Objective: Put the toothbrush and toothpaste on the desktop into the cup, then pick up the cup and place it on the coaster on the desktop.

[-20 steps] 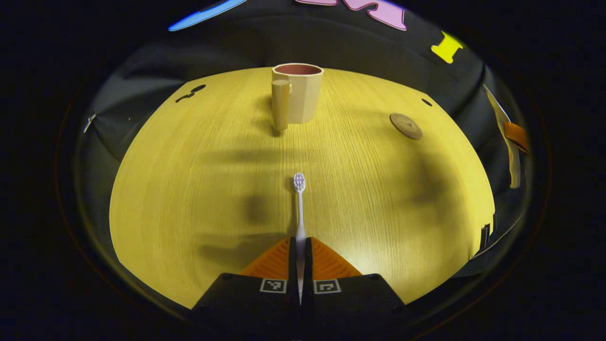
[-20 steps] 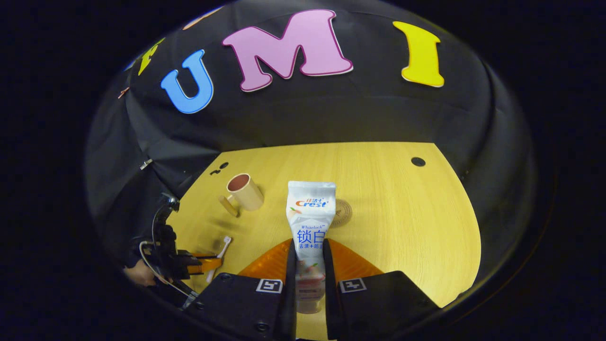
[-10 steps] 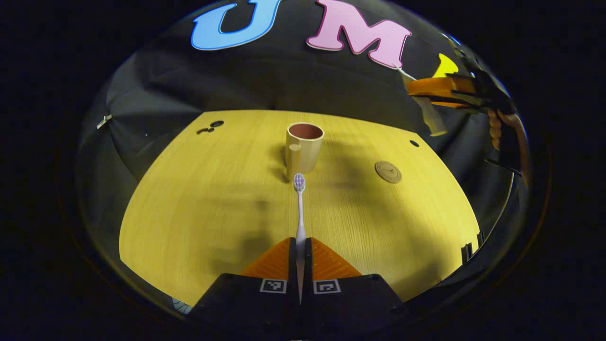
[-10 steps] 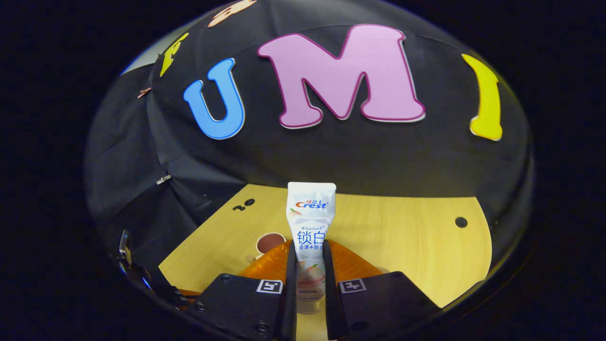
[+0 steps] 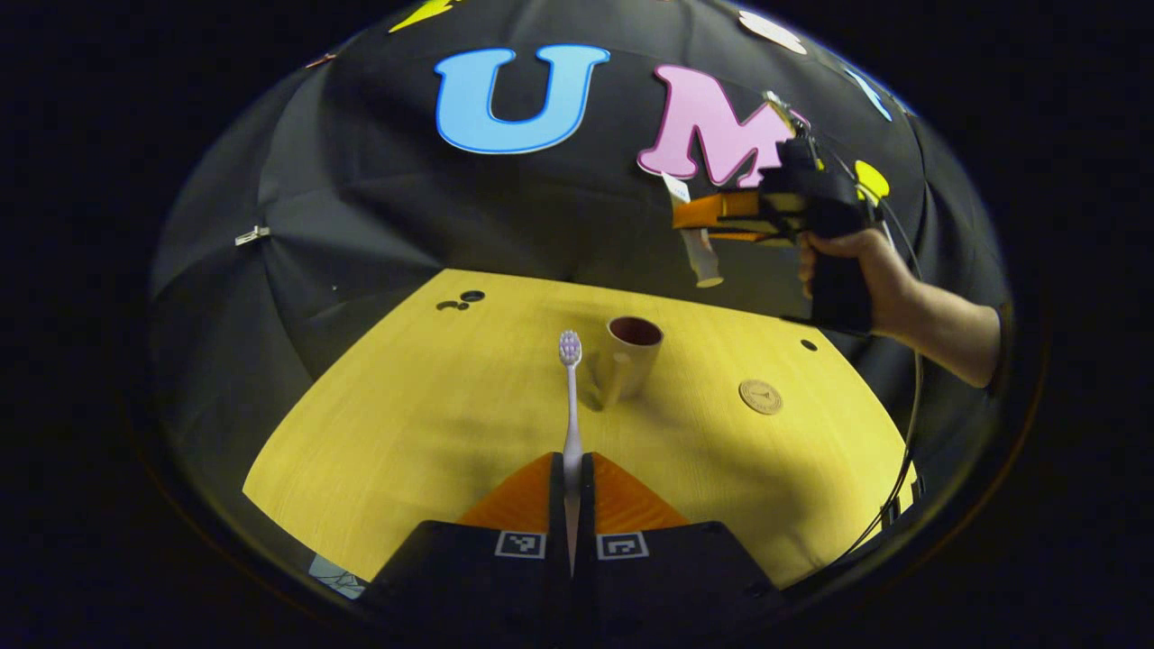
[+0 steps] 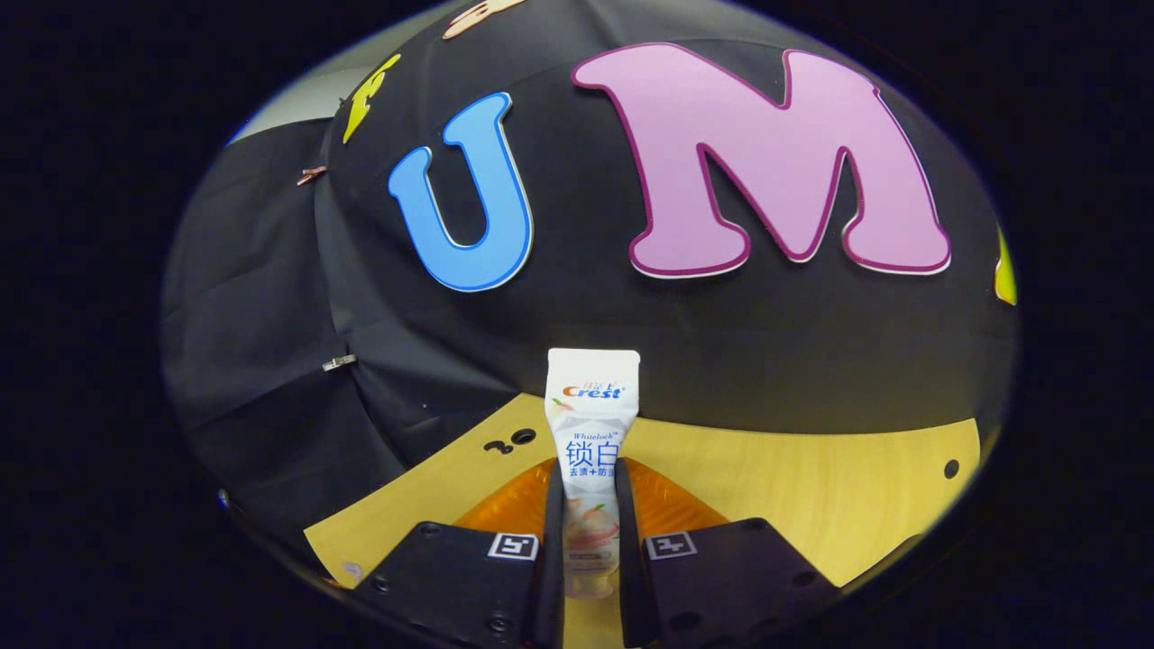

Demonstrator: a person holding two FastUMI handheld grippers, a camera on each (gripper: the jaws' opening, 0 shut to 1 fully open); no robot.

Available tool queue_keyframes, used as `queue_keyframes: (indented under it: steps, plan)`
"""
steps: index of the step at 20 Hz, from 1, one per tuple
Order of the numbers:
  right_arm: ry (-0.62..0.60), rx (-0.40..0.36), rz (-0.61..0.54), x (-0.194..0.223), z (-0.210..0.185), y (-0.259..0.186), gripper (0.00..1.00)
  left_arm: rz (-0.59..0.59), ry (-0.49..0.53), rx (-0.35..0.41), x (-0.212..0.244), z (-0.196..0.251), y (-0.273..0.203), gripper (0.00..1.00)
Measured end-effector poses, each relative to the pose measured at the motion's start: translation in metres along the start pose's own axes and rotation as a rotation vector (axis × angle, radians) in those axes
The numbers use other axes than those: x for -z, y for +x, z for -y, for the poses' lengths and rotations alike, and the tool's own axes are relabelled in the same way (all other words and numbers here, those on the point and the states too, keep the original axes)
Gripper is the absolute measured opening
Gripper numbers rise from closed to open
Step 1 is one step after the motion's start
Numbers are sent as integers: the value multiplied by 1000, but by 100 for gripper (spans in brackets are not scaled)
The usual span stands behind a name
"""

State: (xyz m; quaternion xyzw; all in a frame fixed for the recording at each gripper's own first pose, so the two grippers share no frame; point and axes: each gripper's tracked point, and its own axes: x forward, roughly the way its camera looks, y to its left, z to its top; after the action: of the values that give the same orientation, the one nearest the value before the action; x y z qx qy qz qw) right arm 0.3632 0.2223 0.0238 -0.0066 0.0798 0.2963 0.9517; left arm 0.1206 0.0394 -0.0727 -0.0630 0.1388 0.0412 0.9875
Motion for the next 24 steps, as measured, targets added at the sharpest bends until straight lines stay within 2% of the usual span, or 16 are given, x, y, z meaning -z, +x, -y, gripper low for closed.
queue_keyframes:
  steps: [3,4,5,10,11,12,13,14,15,18,19,20,21,22,23,24]
  plan:
    - [-13,-17,14,15,-4,28,28,50,-49,0,-10,-12,2,6]
    - [-11,-22,14,20,-4,36,28,59,-61,2,-12,-15,4,1]
    - [-5,-21,17,25,-3,44,28,73,-70,2,-15,-18,7,6]
    - [-10,-16,-5,63,-3,62,28,111,-68,14,-27,-13,19,6]
    - [-16,-16,-7,70,-3,62,29,118,-61,25,-29,-9,21,1]
    - [-20,-17,-8,76,-4,63,28,121,-53,37,-30,-5,22,1]
    - [-36,-24,-16,85,-7,64,29,118,-44,45,-28,-2,24,6]
    - [-53,-30,-20,92,-9,64,41,113,-33,40,-26,-3,26,6]
    - [-66,-33,-28,98,-10,64,31,107,-32,40,-26,-4,28,6]
    - [-57,-58,-60,116,-16,59,32,123,-43,54,-34,2,32,6]
    - [-41,-71,-75,123,-18,50,48,127,-41,57,-35,5,33,6]
    - [-35,-73,-78,124,-18,42,50,131,-40,60,-36,7,34,6]
    - [-26,-76,-73,123,-18,36,92,138,-39,63,-38,10,34,6]
    - [-20,-77,-65,120,-17,29,71,144,-38,68,-40,13,35,6]
    - [-21,-71,-59,117,-14,22,94,152,-38,71,-43,16,36,6]
    - [-24,-69,-52,113,-12,16,96,161,-40,78,-44,21,39,6]
